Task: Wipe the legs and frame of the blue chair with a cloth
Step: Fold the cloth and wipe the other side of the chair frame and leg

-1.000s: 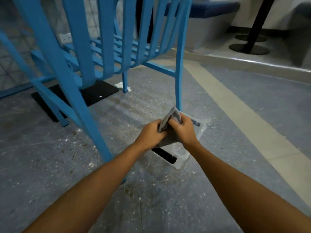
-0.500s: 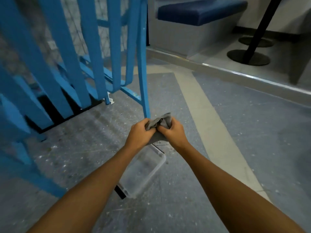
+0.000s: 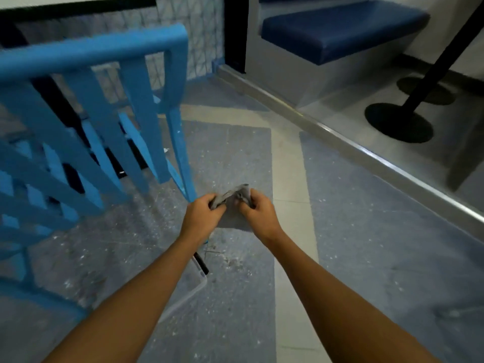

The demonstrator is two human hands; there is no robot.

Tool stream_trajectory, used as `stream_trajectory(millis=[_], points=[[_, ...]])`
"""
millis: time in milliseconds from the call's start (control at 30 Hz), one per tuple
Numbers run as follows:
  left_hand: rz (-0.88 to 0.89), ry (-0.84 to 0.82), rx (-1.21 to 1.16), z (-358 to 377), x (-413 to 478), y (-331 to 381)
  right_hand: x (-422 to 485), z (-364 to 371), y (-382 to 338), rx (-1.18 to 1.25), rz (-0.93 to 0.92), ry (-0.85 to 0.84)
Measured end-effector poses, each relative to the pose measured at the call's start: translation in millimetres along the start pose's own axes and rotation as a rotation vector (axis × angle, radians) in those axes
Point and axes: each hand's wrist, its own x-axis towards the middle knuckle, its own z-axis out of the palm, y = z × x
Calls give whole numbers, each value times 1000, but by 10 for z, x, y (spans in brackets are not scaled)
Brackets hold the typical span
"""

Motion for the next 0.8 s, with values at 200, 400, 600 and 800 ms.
stream_trajectory(millis=[200, 400, 600, 800], points=[[-19, 94, -46, 23, 268, 502, 446, -386, -268, 33, -63, -110], [-75, 156, -77, 47, 723, 692, 1048, -506, -430, 3, -99, -181], [-130, 192, -43, 78, 1248, 792, 1798, -555, -482, 37, -125, -281], [-167, 204, -37, 194, 1555, 719, 2301, -404, -349, 67, -138, -326]])
